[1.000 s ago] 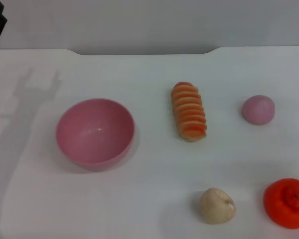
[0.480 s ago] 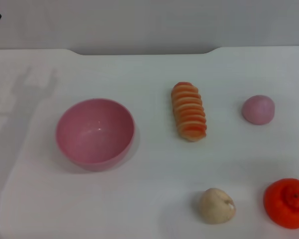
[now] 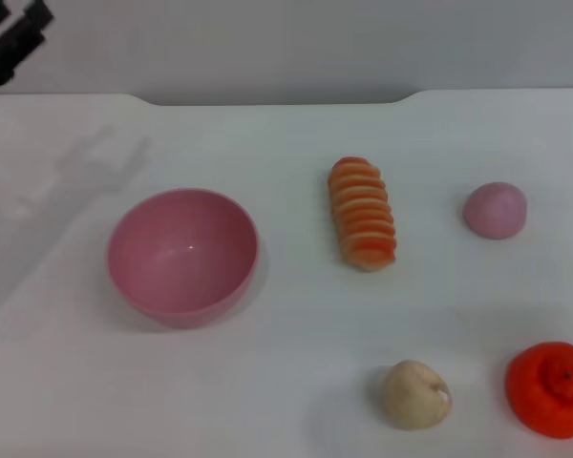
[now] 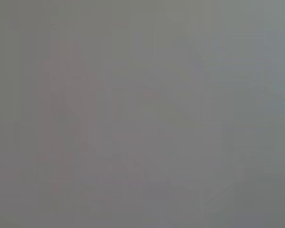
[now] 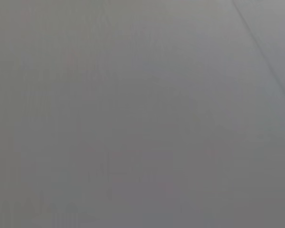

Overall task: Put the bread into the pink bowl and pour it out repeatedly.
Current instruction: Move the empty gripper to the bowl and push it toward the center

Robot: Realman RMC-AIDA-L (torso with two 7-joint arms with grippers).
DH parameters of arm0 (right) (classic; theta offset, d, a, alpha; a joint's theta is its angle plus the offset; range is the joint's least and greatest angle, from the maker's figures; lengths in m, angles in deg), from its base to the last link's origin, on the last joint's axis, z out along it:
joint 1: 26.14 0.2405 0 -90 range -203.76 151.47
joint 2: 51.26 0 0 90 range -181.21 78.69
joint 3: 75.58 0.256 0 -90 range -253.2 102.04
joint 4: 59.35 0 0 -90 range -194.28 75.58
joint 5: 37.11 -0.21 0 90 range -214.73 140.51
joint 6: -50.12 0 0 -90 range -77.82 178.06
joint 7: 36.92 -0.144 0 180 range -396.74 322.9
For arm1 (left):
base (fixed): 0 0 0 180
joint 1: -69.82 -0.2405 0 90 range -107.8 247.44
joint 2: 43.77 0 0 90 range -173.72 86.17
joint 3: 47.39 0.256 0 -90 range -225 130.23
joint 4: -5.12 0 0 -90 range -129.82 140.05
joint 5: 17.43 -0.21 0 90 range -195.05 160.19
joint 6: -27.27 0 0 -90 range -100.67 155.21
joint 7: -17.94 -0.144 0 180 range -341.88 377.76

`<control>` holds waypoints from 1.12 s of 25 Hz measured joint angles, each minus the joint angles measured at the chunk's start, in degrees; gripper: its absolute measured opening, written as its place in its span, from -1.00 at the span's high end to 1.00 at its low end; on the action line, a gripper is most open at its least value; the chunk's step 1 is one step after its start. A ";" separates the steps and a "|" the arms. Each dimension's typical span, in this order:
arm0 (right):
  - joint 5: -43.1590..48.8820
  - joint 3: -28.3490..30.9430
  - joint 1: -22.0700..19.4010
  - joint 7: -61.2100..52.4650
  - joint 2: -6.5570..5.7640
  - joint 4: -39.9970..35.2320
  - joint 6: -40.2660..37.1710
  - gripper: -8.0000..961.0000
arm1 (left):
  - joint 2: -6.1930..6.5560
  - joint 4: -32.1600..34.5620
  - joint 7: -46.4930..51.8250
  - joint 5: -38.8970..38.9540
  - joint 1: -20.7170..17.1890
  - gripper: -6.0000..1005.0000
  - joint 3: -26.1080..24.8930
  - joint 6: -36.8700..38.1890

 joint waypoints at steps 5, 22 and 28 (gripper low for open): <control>0.06 -0.03 -0.09 -0.05 0.00 0.08 0.00 -0.15 | 3.11 9.18 20.91 -19.15 -0.16 -0.37 -0.40 -0.40; 0.11 -0.12 -0.41 0.06 -0.21 0.20 1.46 -0.15 | 2.21 17.79 50.78 -59.77 8.37 -0.36 -5.04 9.74; 0.13 -0.16 -0.55 -0.02 -0.28 0.15 1.49 -0.15 | -0.12 19.03 53.29 -70.90 8.36 -0.36 -9.16 7.83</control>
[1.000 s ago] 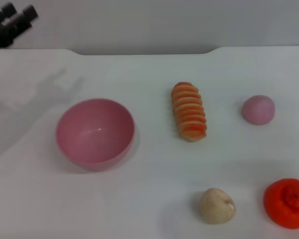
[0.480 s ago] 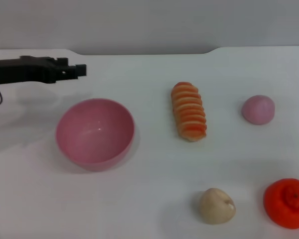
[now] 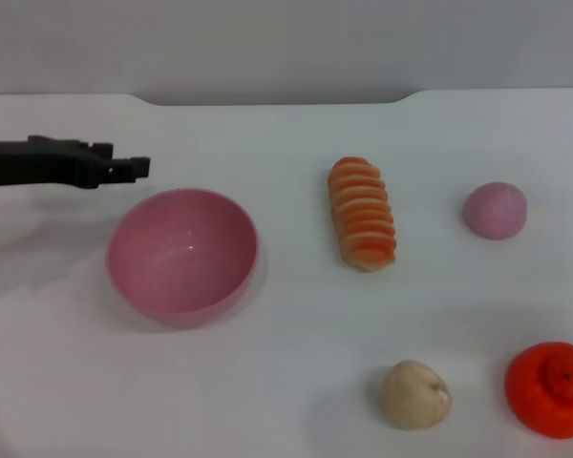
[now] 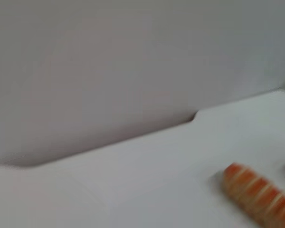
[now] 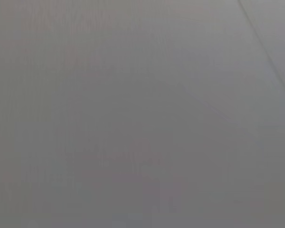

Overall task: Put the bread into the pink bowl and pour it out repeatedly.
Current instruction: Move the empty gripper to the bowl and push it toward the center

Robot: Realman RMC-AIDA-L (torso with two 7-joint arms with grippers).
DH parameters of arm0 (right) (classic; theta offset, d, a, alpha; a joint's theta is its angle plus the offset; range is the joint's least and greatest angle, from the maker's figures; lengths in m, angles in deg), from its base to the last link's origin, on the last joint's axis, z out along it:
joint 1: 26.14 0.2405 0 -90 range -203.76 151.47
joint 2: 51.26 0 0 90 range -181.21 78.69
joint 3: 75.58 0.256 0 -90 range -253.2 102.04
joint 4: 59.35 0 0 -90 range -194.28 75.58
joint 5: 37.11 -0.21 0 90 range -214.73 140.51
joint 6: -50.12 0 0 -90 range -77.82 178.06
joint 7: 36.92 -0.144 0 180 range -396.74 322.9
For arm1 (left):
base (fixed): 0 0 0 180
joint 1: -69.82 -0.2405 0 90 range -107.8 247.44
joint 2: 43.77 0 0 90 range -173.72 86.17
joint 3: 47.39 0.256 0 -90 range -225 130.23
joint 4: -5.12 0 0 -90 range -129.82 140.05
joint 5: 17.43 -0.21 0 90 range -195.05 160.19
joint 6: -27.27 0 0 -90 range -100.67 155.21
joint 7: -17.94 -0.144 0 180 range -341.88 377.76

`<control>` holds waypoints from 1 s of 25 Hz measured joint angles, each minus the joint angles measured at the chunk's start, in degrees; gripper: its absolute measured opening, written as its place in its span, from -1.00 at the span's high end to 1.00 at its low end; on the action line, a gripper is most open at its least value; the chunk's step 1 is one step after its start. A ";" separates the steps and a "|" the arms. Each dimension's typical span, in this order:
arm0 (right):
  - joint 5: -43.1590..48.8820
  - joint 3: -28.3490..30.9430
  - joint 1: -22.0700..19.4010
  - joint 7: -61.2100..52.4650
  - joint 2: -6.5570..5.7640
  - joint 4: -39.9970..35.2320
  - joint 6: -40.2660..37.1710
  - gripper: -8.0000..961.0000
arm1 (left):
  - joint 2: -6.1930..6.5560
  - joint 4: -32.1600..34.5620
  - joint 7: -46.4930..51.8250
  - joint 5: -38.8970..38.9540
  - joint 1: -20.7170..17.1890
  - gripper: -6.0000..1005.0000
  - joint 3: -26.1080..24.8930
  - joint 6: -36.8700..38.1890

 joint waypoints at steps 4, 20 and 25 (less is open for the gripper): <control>0.07 -0.13 0.01 -0.03 0.05 -0.18 0.00 -0.15 | 0.10 0.04 2.84 -3.77 0.16 -0.36 -0.15 -0.24; 0.17 -0.23 0.52 -0.14 0.20 0.02 0.16 -0.15 | 0.37 0.23 7.05 -9.07 0.37 -0.36 -0.28 3.60; 0.17 -0.23 0.53 -0.17 0.20 0.04 0.16 -0.15 | -0.61 0.10 7.34 -10.72 0.47 -0.36 0.19 3.29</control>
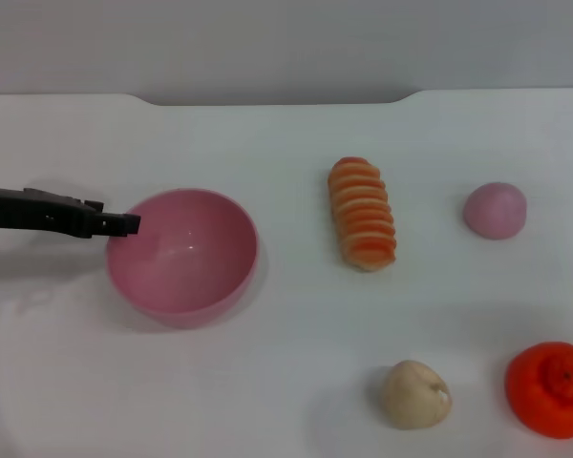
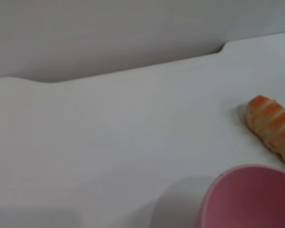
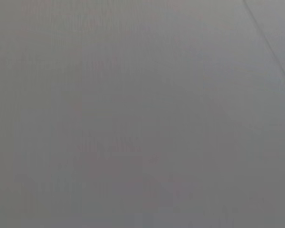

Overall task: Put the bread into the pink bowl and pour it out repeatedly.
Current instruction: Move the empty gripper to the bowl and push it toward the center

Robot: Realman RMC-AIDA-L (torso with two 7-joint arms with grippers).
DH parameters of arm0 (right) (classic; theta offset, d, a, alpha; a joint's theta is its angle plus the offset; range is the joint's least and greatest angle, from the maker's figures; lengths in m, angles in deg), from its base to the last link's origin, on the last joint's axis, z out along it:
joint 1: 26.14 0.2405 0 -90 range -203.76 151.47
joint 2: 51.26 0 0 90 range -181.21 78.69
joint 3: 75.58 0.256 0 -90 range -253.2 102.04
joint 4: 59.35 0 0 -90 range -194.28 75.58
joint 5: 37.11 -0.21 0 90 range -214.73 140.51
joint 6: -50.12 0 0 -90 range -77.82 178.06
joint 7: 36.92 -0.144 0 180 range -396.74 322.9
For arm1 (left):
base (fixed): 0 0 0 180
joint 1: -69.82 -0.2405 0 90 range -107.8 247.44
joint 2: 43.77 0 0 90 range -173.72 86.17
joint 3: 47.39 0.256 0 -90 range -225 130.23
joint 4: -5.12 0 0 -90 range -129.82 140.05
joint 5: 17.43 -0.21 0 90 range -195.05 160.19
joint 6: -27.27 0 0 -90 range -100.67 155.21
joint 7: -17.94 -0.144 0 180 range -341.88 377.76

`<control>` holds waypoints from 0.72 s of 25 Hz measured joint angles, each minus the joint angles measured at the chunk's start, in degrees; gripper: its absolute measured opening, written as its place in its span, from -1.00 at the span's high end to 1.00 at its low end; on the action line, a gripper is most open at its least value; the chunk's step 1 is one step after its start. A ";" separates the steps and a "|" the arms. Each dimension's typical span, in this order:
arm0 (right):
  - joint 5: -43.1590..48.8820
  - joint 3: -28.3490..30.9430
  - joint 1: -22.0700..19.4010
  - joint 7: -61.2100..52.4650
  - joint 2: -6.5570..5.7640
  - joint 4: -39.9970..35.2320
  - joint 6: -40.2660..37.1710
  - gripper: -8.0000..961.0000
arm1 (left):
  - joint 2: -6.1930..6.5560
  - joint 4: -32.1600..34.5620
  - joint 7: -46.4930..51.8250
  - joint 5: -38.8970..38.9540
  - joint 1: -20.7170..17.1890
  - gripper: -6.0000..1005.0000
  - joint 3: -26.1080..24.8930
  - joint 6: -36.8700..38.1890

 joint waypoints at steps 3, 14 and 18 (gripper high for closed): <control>0.00 0.00 0.00 -0.02 0.00 0.00 0.00 -0.15 | -0.74 -0.09 0.00 -0.90 0.01 -0.36 0.08 -0.06; -0.01 -0.09 0.40 -0.03 -0.09 -0.02 0.02 -0.15 | -1.64 -2.43 0.67 -3.31 1.29 -0.36 0.18 -1.09; -0.02 -0.09 0.42 -0.03 -0.09 0.00 0.24 -0.15 | -1.70 -2.87 0.95 -3.47 1.61 -0.36 0.28 -1.36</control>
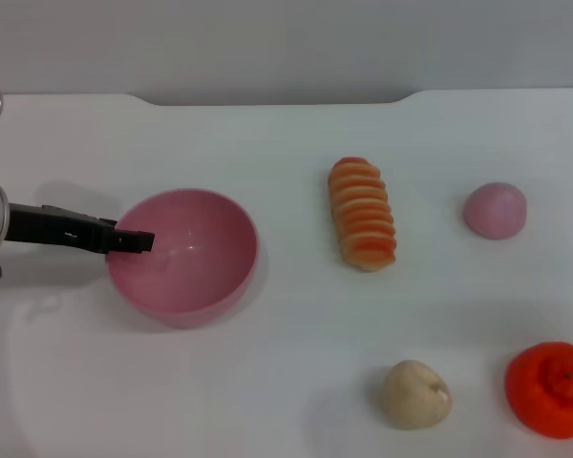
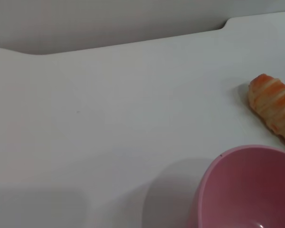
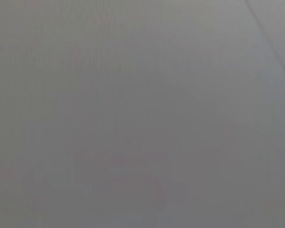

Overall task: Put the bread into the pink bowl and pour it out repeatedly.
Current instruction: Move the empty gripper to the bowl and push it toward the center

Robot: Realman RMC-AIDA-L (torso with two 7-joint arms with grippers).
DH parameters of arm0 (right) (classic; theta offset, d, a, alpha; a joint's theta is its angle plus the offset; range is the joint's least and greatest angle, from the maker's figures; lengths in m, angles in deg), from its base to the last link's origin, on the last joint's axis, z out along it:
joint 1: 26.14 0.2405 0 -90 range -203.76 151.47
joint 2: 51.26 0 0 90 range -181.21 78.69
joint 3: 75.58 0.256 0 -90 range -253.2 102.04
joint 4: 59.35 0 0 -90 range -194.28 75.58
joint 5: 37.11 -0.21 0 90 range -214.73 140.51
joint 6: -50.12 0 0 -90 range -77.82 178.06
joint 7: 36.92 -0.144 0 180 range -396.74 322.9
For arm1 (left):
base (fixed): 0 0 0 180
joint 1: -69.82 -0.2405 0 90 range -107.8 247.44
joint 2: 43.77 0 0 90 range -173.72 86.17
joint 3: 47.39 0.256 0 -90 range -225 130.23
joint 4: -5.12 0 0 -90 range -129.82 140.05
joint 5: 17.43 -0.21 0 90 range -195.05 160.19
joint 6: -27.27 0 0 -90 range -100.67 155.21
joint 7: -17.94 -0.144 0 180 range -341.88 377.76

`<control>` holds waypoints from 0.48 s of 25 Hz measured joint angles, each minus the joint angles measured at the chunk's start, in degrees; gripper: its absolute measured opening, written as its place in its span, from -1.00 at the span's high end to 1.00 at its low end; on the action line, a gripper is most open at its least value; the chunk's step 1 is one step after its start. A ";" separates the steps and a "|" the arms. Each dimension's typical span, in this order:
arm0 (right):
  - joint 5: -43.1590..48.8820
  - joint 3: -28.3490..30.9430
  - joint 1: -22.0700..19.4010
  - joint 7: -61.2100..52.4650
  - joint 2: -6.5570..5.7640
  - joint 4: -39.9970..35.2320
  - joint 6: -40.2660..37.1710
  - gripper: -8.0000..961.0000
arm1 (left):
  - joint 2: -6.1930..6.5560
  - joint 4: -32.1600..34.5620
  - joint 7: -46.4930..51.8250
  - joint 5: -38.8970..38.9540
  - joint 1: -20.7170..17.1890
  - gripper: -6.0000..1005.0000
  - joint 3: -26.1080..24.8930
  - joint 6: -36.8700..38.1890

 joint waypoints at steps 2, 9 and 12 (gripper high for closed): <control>0.00 0.00 0.00 0.00 0.00 0.00 0.18 -0.15 | -0.06 -0.05 0.01 -0.02 0.04 -0.36 0.02 -0.07; 0.00 0.00 -0.17 0.00 0.00 -0.05 0.29 -0.15 | -0.12 -0.11 0.05 -0.29 0.03 -0.36 0.04 -0.14; 0.00 0.00 -0.23 0.00 0.01 -0.18 0.29 -0.15 | -0.39 -0.18 0.47 -1.97 0.09 -0.36 0.04 -0.19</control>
